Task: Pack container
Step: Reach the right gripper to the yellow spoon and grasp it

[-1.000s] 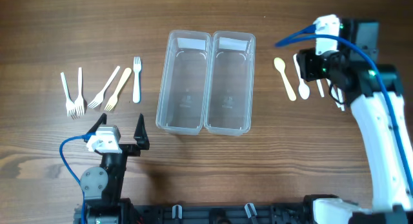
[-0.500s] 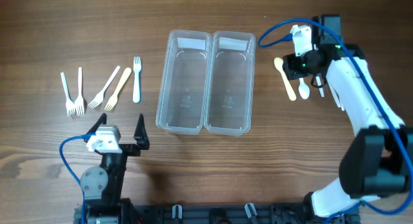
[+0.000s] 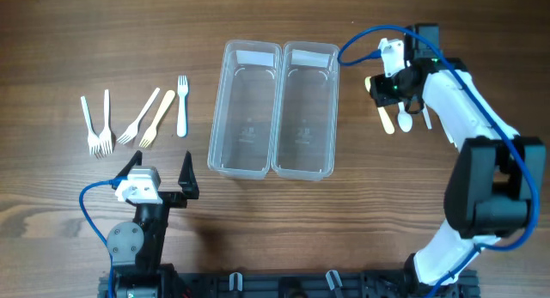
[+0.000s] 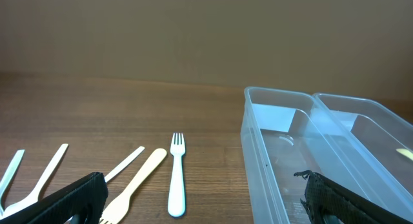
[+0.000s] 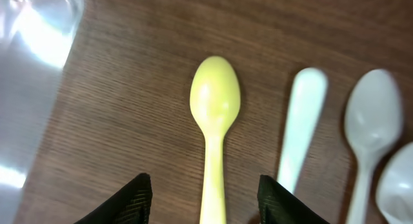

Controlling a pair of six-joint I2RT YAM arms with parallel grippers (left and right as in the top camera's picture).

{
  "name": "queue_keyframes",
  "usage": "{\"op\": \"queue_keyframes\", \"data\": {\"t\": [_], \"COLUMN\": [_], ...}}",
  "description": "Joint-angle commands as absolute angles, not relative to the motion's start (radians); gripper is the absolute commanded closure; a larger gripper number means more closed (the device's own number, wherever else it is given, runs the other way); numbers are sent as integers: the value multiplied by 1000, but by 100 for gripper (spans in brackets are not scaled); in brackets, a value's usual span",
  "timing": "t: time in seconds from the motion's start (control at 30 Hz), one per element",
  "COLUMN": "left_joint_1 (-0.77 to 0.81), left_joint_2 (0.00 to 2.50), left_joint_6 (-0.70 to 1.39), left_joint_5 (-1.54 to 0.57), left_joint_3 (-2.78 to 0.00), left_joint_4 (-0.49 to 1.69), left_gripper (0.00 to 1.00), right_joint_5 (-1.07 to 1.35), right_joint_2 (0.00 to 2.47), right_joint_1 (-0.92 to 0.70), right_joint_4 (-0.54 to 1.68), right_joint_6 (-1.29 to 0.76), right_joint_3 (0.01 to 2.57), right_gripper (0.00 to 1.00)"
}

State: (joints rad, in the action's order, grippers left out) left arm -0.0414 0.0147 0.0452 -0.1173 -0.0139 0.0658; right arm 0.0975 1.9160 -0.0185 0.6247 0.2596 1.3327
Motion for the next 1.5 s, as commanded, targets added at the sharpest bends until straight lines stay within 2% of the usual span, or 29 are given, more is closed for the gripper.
{"op": "queue_keyframes", "data": {"t": [0.0,1.47], "left_joint_1": [-42,-42], "left_joint_2": [10,10], "left_joint_6": [30,30], "left_joint_5": [-112,-112], "left_joint_3": [-6,-6], "left_joint_4": [64,64], "left_gripper": [0,0], "right_joint_5": [114,113], "right_joint_2": [1984,2082], "right_joint_1": [-19,-19], "right_joint_4": [616,583], "right_joint_6": [281,286], "right_joint_3": [1341,1333], "right_gripper": [48,48]}}
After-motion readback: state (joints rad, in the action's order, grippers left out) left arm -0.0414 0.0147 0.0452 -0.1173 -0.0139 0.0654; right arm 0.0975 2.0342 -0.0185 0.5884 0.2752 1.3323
